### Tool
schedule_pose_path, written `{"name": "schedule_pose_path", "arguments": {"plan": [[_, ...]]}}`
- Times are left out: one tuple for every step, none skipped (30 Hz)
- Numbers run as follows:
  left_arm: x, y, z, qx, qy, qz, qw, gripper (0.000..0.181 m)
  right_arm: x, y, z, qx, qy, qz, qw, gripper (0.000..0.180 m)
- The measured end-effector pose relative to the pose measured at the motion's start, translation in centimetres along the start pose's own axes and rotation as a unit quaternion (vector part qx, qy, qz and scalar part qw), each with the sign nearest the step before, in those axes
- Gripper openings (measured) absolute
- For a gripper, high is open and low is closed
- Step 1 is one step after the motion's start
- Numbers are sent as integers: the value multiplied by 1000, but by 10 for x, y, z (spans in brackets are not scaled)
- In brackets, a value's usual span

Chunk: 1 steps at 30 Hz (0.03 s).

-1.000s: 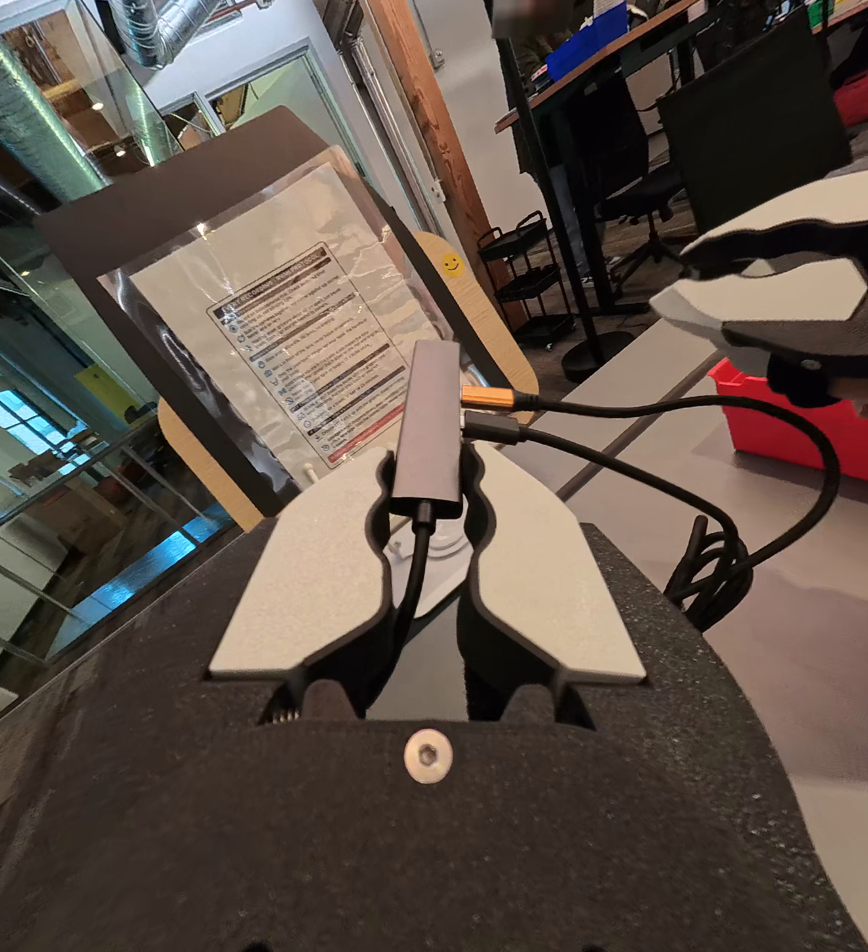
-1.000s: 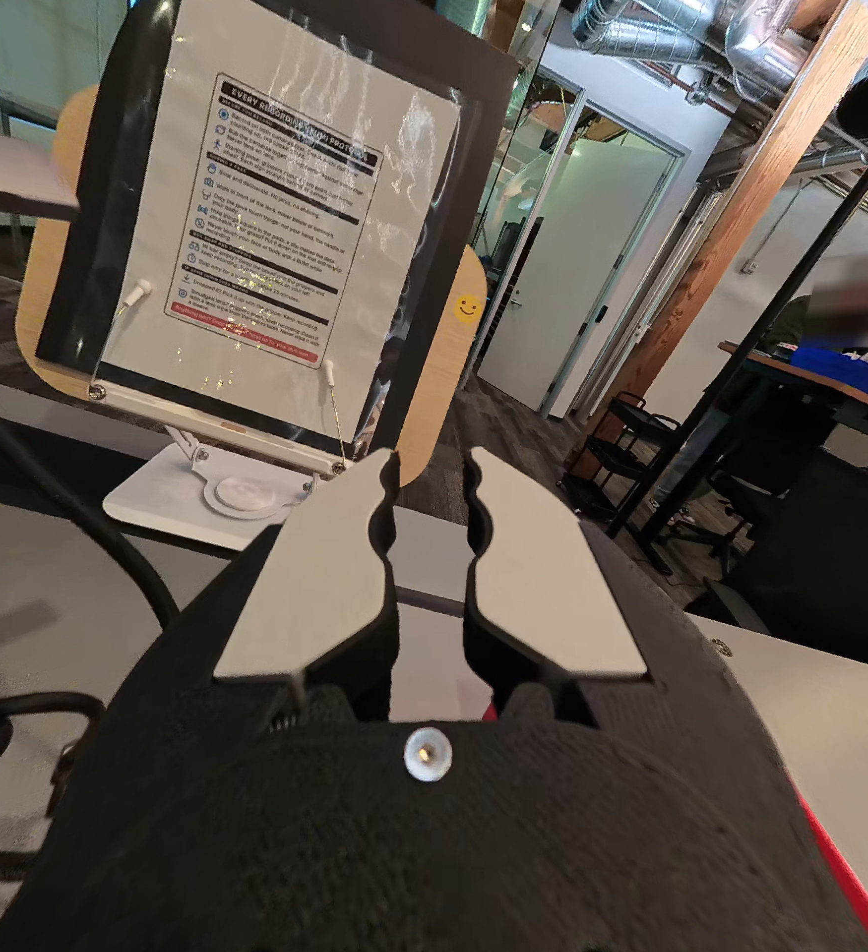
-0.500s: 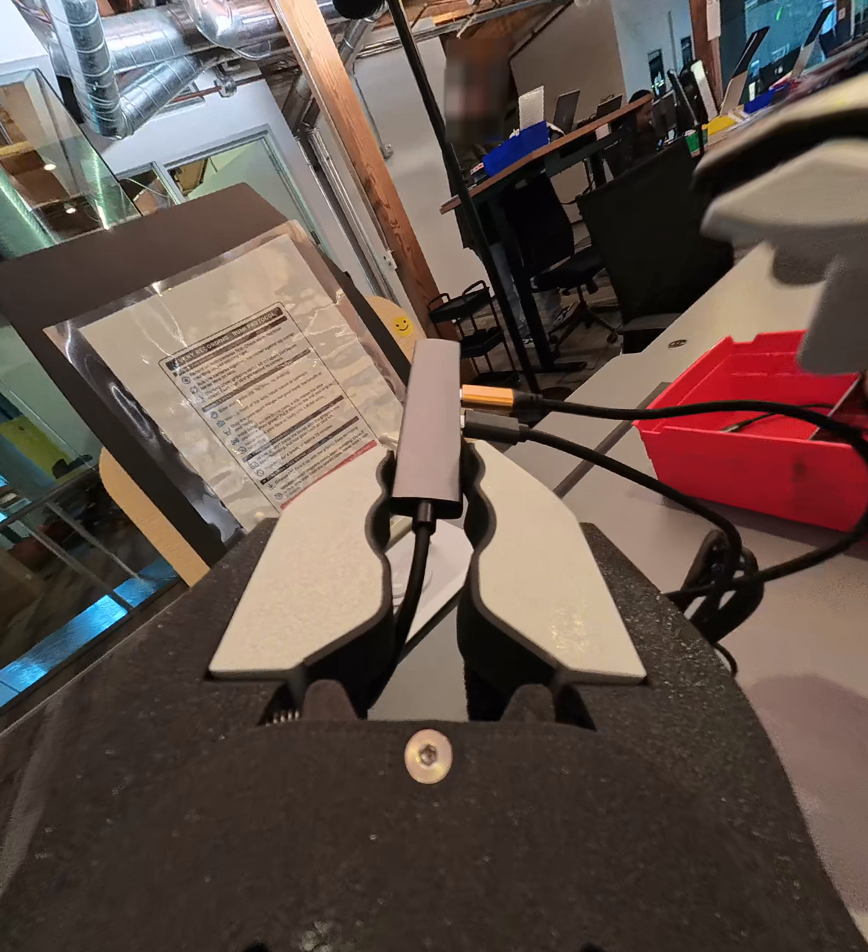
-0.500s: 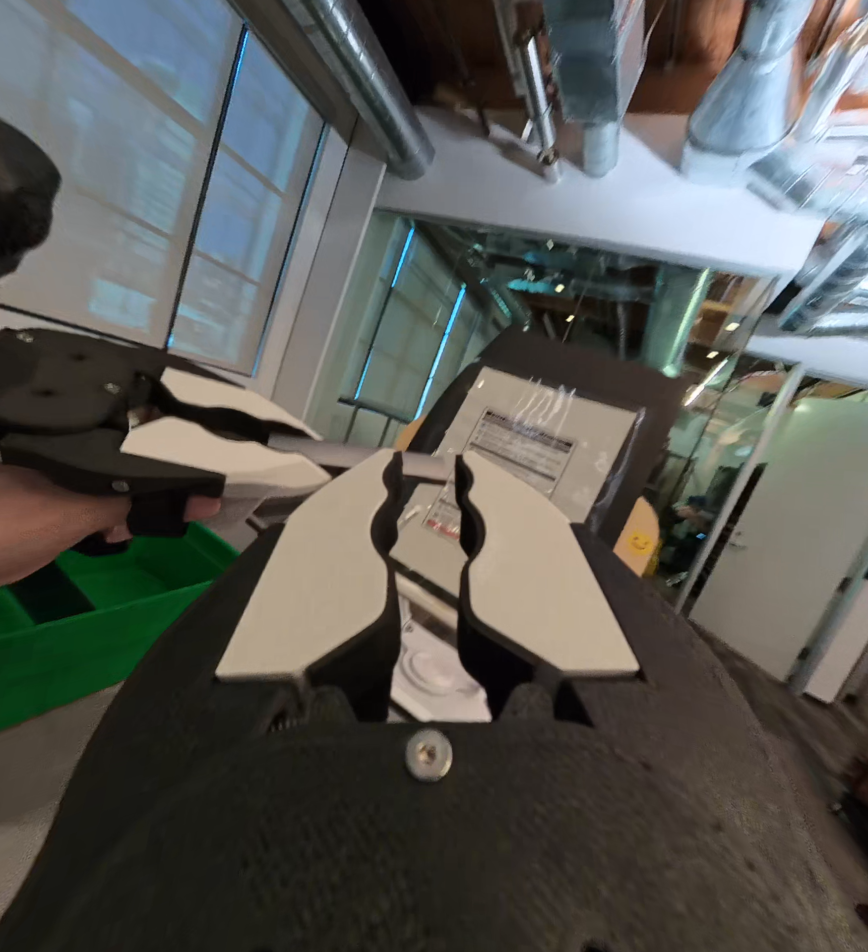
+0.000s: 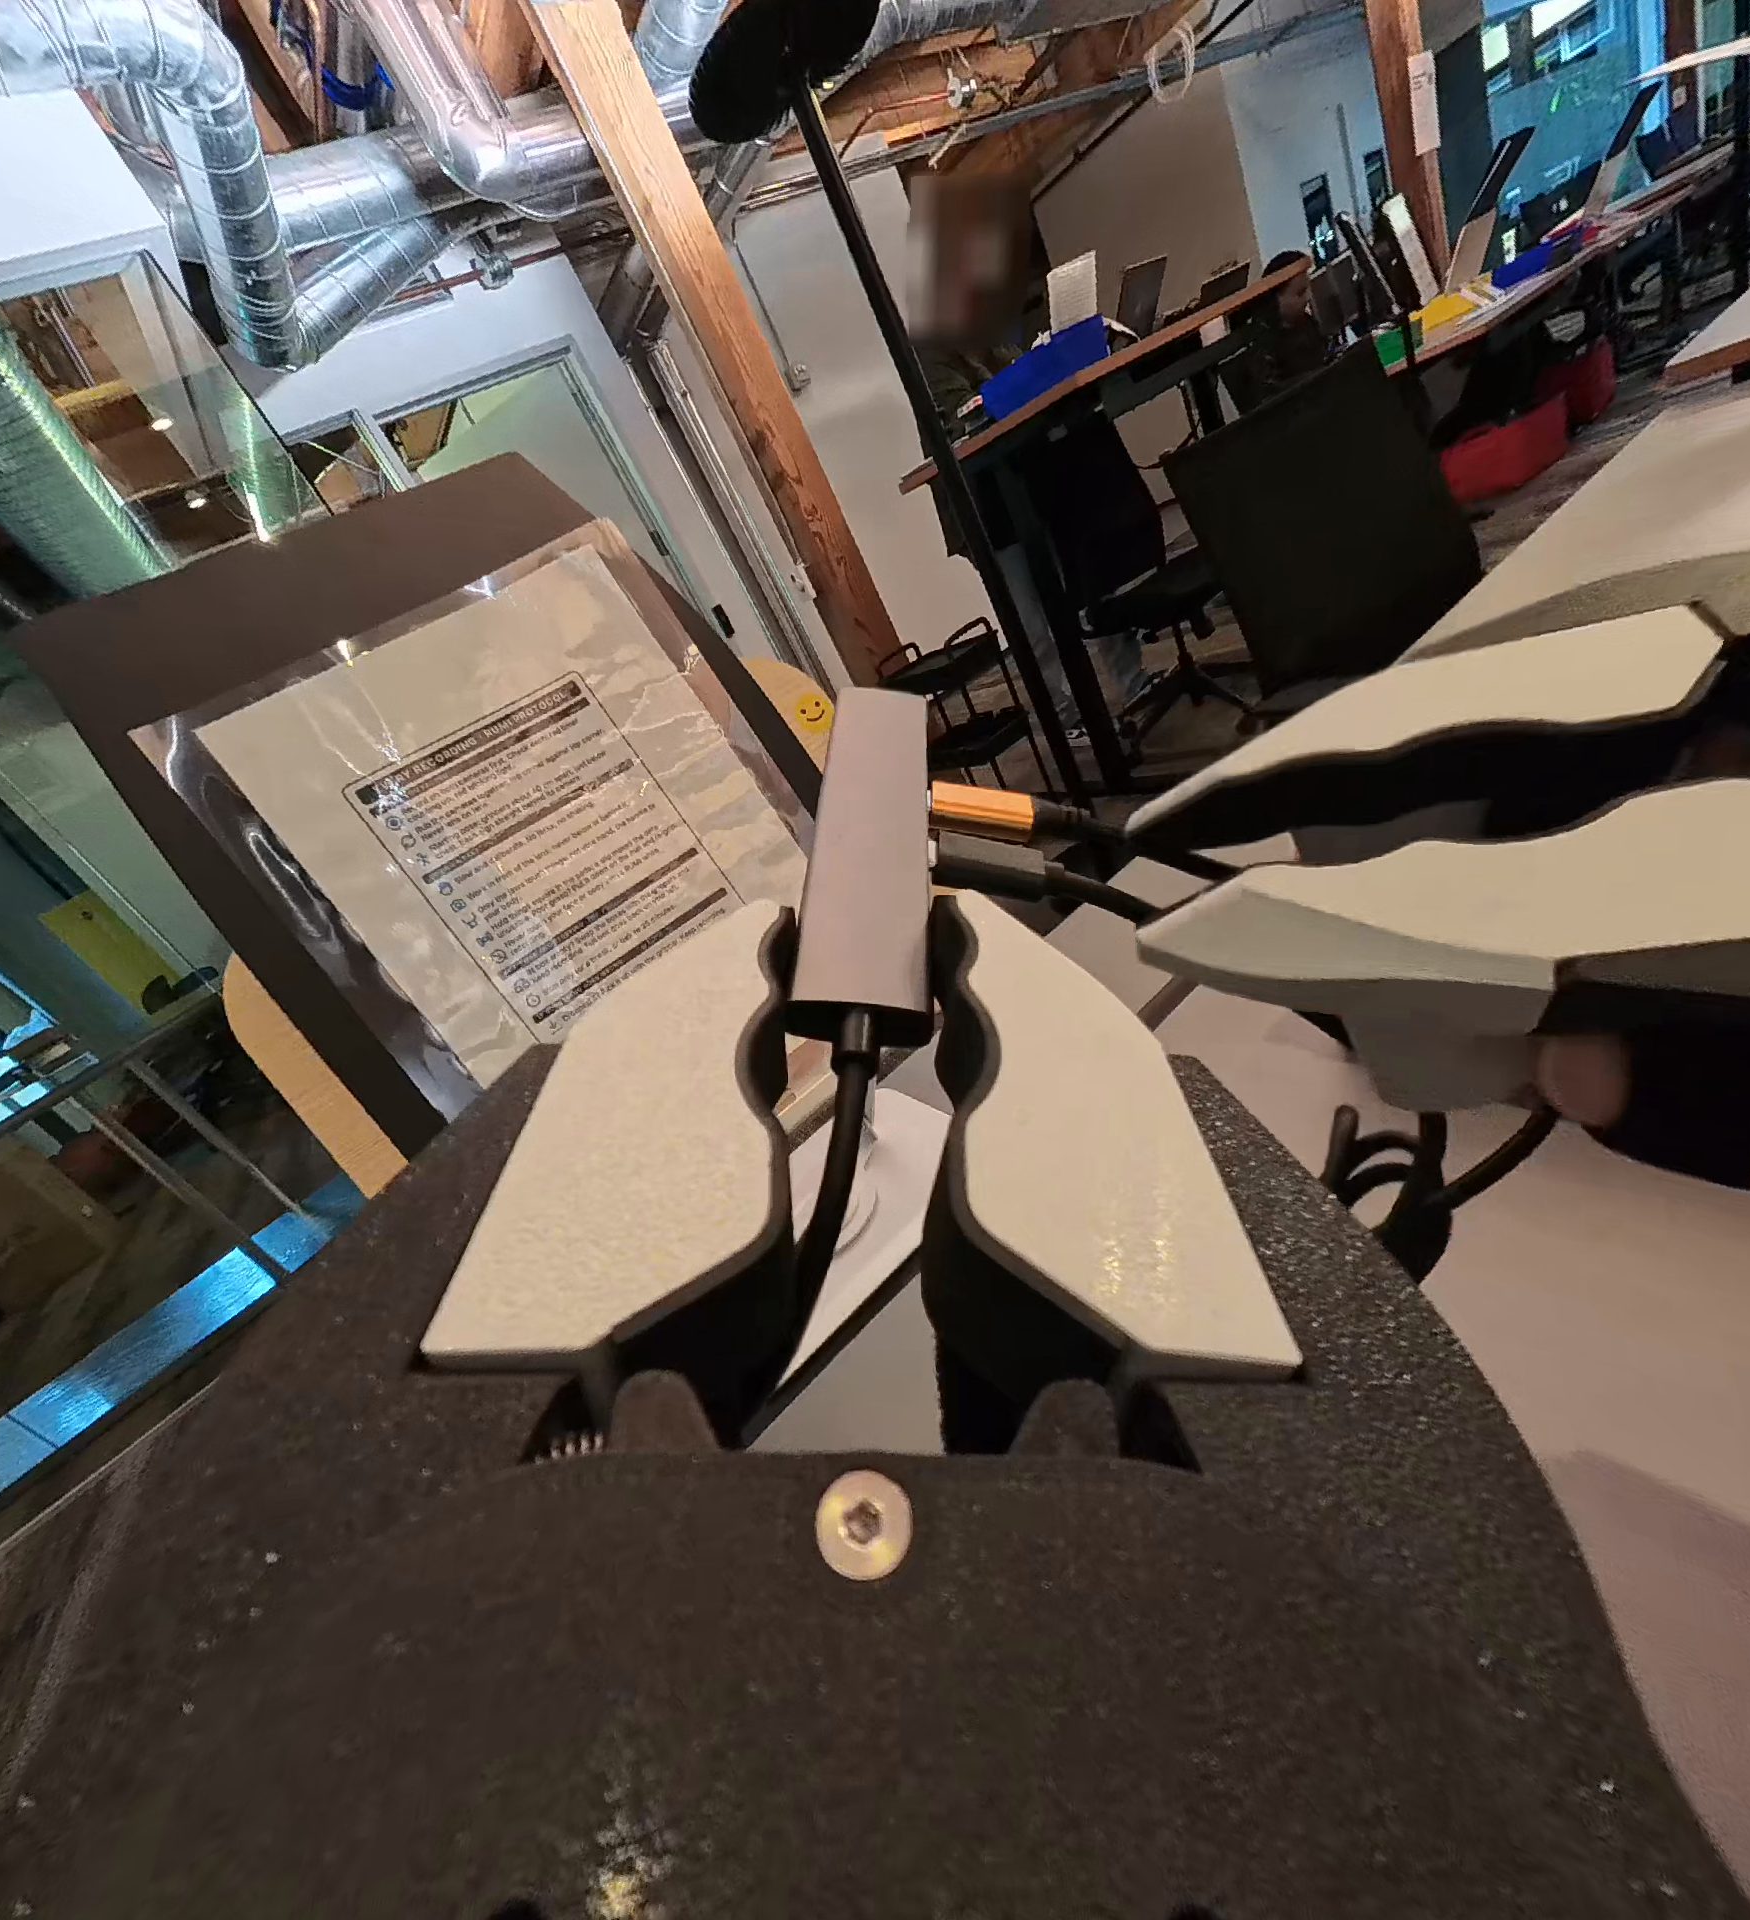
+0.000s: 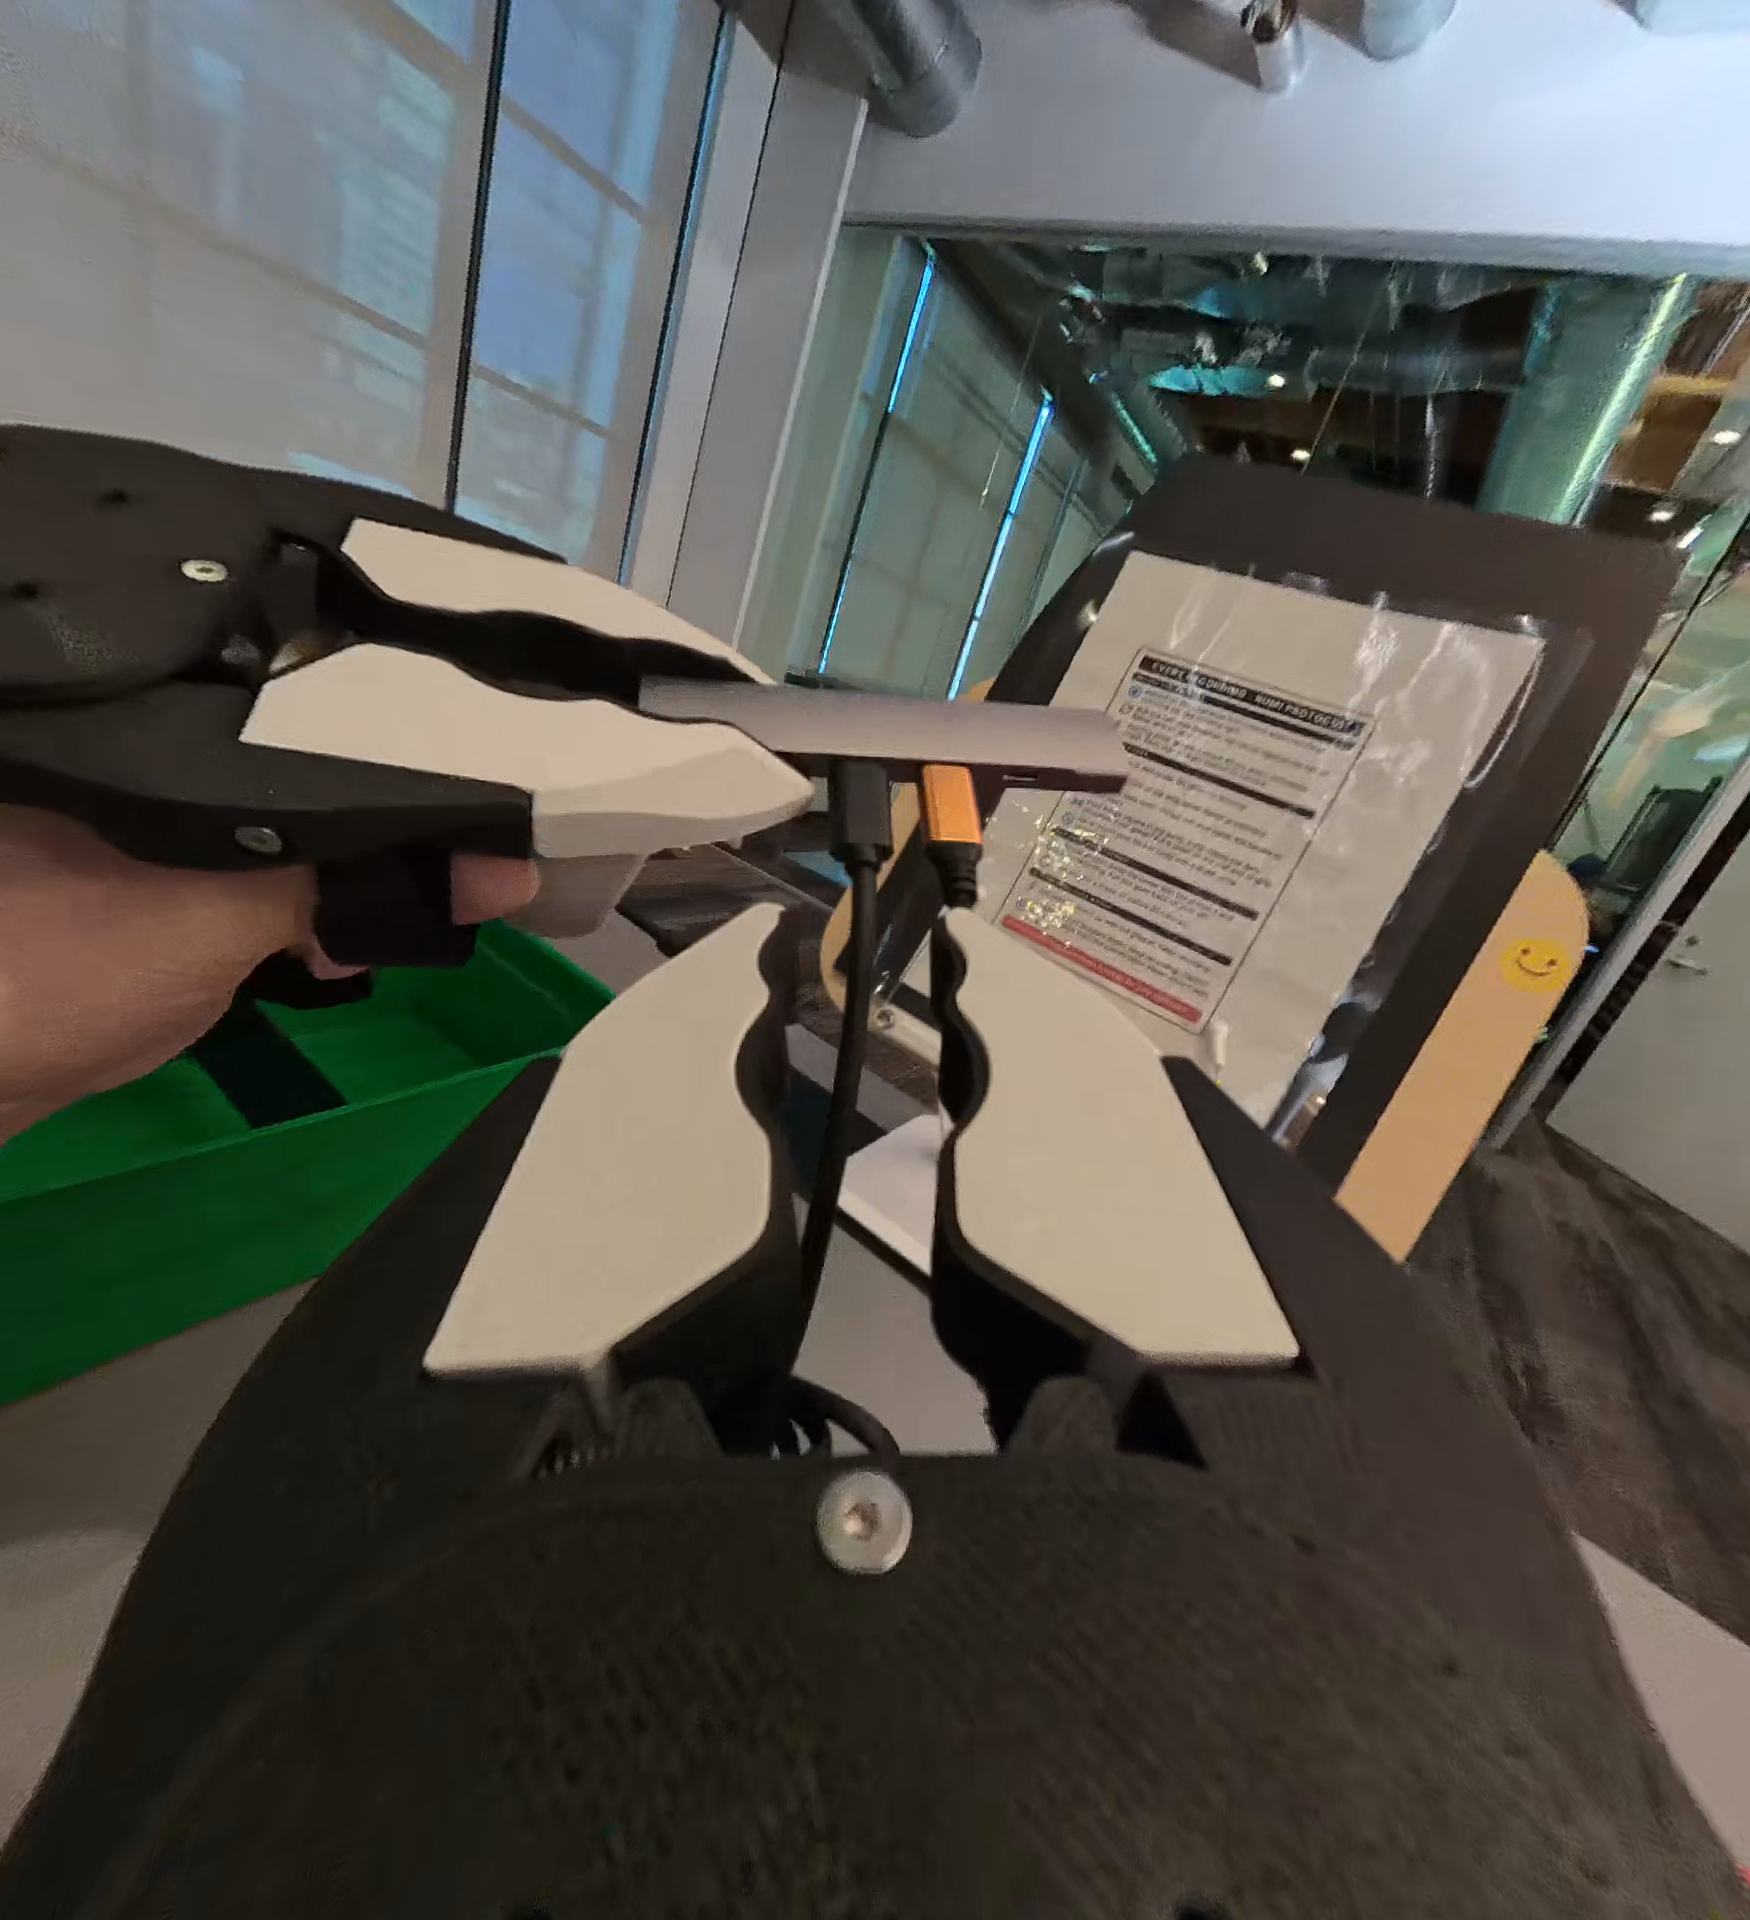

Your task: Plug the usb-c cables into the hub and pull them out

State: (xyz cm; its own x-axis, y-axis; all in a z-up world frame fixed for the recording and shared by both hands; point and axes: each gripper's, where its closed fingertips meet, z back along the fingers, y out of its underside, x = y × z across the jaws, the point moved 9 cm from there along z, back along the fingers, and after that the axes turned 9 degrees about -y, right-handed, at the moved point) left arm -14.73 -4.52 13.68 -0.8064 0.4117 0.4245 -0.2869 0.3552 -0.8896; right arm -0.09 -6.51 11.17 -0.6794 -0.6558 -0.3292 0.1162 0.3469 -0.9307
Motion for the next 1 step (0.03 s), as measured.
{"name": "schedule_pose_path", "arguments": {"plan": [[-1, 0, 0, 1, 0, -2, 1000, 24, -1, 2, -1, -2, 1, -1, 1000, 23]]}}
